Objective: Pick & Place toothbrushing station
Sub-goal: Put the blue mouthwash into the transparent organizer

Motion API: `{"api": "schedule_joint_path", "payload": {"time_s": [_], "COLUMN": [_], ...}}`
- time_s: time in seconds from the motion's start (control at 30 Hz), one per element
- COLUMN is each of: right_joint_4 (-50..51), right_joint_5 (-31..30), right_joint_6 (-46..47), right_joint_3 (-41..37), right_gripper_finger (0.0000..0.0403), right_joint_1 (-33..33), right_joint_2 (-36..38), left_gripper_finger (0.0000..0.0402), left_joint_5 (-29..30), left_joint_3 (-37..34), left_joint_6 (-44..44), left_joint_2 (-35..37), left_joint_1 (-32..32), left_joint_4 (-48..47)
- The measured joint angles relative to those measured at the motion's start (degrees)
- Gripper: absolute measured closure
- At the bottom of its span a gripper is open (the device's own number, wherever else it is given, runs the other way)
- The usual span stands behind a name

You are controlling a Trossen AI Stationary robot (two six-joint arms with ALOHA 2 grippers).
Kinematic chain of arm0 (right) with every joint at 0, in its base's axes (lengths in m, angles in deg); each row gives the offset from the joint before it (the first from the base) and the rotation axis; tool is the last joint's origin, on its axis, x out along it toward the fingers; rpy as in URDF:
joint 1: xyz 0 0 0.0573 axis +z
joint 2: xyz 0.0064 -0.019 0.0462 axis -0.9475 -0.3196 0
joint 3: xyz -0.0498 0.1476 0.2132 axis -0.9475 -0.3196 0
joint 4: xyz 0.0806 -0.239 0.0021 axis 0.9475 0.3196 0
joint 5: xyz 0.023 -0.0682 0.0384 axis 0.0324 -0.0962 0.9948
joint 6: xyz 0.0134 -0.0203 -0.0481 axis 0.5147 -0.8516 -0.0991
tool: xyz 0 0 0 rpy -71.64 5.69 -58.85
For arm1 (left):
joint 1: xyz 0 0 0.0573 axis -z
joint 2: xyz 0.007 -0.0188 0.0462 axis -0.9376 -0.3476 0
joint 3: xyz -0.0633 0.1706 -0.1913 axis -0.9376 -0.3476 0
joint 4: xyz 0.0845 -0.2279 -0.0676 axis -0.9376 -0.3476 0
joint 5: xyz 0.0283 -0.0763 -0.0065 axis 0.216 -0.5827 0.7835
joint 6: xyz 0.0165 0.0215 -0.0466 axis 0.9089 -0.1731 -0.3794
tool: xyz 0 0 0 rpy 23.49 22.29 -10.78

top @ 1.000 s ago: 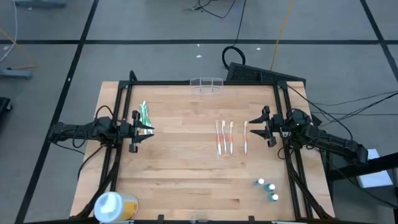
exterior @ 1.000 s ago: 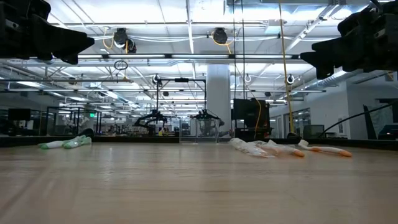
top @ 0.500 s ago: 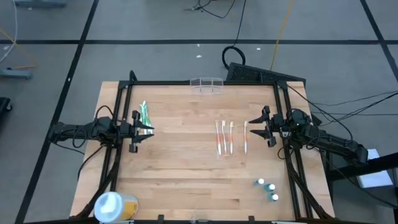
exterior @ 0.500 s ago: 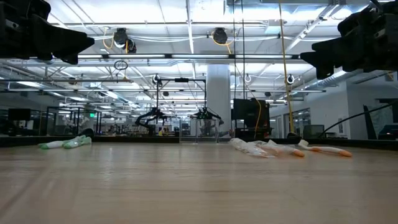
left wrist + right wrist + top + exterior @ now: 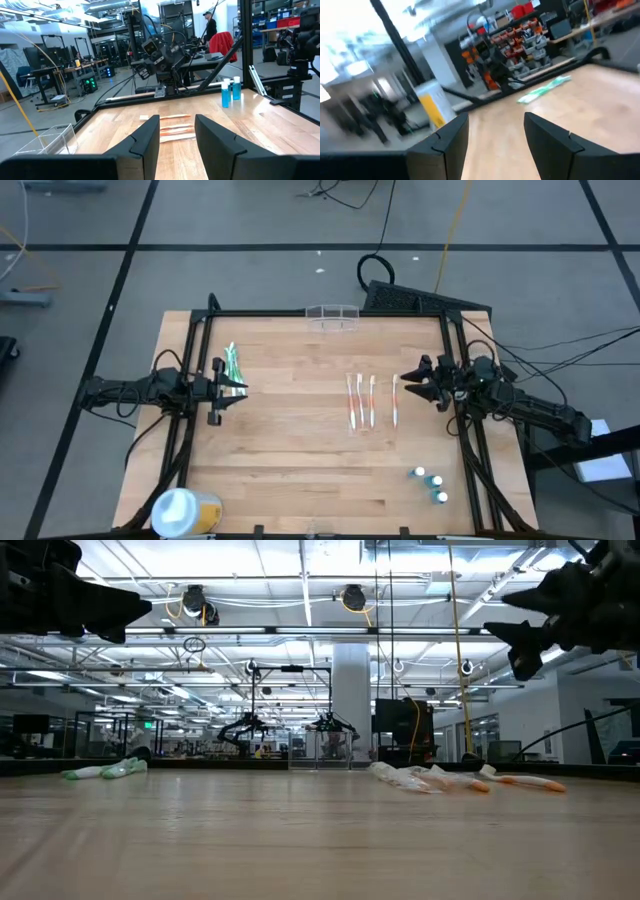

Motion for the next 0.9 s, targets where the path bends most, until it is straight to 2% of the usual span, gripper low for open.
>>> {"api": "schedule_joint_path", "payload": {"time_s": [0.13, 0.3, 0.33, 0.47, 0.53, 0.6, 0.63, 0.73, 0.8, 0.9], "right_joint_4": [-2.39, -5.66, -7.80, -24.97, -33.93, -38.50, -38.06, -28.23, -19.86, -9.24], "right_joint_5": [-0.34, -7.24, -6.94, 4.53, 6.15, 5.78, 5.27, 1.83, -4.08, -15.18], "right_joint_6": [5.85, 7.23, 8.24, 14.12, 15.33, 13.04, 10.66, 0.50, -7.04, -14.18], "right_joint_3": [0.00, 0.00, 0.00, 0.00, 0.82, 2.62, 3.77, 7.91, 11.07, 15.19], "right_gripper_finger": [0.0220, 0.0220, 0.0220, 0.0220, 0.0220, 0.0220, 0.0220, 0.0220, 0.0218, 0.0207], "right_joint_1": [0.00, -0.02, -0.03, 3.10, 7.12, 12.28, 15.12, 23.92, 30.03, 38.73], "right_joint_2": [0.02, -0.02, -0.02, 0.00, 0.06, 0.04, 0.04, -1.36, -3.70, -11.13], "left_gripper_finger": [0.0270, 0.0270, 0.0270, 0.0270, 0.0270, 0.0270, 0.0270, 0.0270, 0.0270, 0.0270], "left_joint_5": [0.00, 0.00, 0.00, 0.02, 0.00, 0.01, 0.02, 0.00, 0.00, 0.02], "left_joint_3": [0.00, 0.00, 0.00, 0.00, 0.00, 0.00, 0.00, 0.00, 0.00, 0.00], "left_joint_6": [0.00, 0.00, 0.00, 0.00, 0.00, 0.00, 0.00, 0.00, 0.00, 0.00], "left_joint_2": [0.00, -0.01, -0.01, -0.01, 0.00, 0.01, 0.00, -0.01, 0.00, 0.01], "left_joint_1": [0.00, -0.01, -0.01, 0.00, -0.01, -0.01, -0.02, 0.00, -0.01, -0.02], "left_joint_4": [0.00, 0.00, 0.00, 0.00, 0.00, 0.00, 0.00, 0.00, 0.00, 0.00]}}
